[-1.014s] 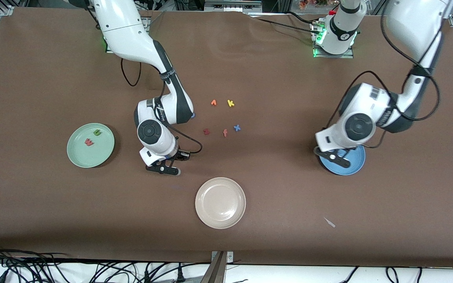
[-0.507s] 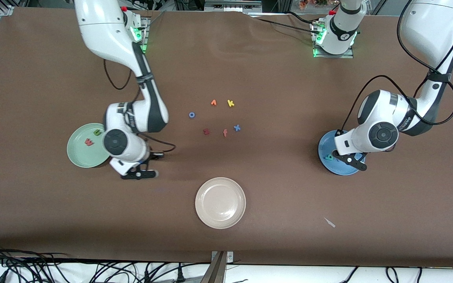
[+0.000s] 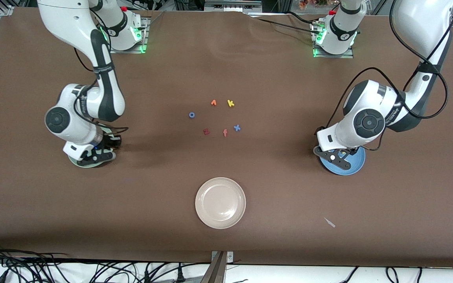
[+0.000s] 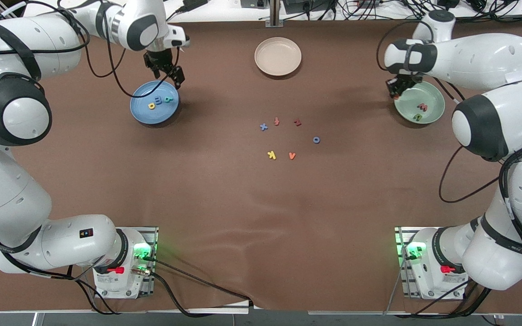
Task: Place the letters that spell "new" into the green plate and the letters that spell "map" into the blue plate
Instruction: 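Place the yellow letter with the left gripper while the right gripper places orange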
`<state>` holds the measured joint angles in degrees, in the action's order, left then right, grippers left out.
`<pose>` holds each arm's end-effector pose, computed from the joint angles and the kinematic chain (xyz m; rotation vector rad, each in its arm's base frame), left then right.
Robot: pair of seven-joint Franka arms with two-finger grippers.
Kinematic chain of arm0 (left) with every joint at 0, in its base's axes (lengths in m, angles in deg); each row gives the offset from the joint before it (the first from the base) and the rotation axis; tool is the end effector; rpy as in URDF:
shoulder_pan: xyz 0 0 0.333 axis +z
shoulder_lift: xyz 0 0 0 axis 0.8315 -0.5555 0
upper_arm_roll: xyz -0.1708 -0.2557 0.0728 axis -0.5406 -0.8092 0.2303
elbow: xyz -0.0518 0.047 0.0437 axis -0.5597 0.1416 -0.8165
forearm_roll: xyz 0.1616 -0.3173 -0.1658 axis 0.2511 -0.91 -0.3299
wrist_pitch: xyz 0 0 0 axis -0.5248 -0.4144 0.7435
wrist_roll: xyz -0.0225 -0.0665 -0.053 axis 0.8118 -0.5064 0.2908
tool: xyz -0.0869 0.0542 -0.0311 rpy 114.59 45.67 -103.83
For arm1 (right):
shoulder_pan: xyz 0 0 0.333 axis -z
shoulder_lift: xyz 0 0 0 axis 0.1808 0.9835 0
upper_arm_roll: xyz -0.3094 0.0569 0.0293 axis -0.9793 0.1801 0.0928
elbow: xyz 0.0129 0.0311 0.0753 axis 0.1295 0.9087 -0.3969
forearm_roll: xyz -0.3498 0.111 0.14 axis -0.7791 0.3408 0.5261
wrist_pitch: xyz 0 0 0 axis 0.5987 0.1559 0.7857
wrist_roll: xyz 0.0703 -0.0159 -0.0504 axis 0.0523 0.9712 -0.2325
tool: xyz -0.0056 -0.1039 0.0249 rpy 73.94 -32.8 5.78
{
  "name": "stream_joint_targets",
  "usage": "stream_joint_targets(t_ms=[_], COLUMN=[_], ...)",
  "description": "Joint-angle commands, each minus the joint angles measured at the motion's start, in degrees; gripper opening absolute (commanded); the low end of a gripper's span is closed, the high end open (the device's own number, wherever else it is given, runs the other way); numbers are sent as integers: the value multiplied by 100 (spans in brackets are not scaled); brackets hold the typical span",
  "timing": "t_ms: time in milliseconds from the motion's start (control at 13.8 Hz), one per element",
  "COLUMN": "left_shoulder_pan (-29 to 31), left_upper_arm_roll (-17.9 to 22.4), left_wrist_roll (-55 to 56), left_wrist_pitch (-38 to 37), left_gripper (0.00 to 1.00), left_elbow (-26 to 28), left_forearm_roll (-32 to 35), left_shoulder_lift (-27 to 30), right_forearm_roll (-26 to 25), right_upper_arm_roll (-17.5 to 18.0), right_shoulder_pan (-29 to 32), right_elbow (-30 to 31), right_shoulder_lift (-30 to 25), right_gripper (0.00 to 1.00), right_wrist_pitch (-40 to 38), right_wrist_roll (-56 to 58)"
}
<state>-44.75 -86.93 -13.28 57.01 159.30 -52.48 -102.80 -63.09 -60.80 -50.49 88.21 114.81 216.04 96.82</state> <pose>0.6105 -0.1566 0.3212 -2.9942 0.7559 0.2821 0.5837 0.0370 0.2210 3.0610 0.4438 -0.1161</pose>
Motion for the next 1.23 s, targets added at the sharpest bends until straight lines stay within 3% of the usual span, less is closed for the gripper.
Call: stream_joint_targets(t_ms=[0,72,145,217,362,652,942,1159], left_shoulder_pan=[-209,-262,-271,-297,-490,-834,-746,-746], left_upper_arm_roll=[-8,0,-8,-17,-35,-35,-17,-43], left_wrist_roll=[284,363,468,556,601,847,847,1014], left_wrist_pitch=[-730,-793,-793,-802,-828,-881,-1266,-1602], left_gripper=[100,100,100,100,100,100,100,100], left_elbow=[-793,-874,-874,-883,-822,-883,-892,-892], left_forearm_roll=[-224,-224,-224,-224,-224,-224,-478,-602], left_shoulder_lift=[-7,-25,-34,-25,-25,54,598,1467], right_forearm_roll=[29,46,90,169,275,258,-22,-321], right_upper_arm_roll=[-58,-49,-49,-49,-40,-40,-102,-84], right_shoulder_pan=[314,324,324,333,324,289,201,175], right_elbow=[251,250,250,242,67,-793,-1330,-2313], right_shoulder_lift=[-140,-131,-114,-113,-157,-157,-210,-210], right_gripper=[9,17,68,100,100,100,100,100], right_wrist_pitch=[166,158,140,88,-149,-1623,-2714,-4084], right_wrist_roll=[698,690,586,532,253,-425,-777,-1276])
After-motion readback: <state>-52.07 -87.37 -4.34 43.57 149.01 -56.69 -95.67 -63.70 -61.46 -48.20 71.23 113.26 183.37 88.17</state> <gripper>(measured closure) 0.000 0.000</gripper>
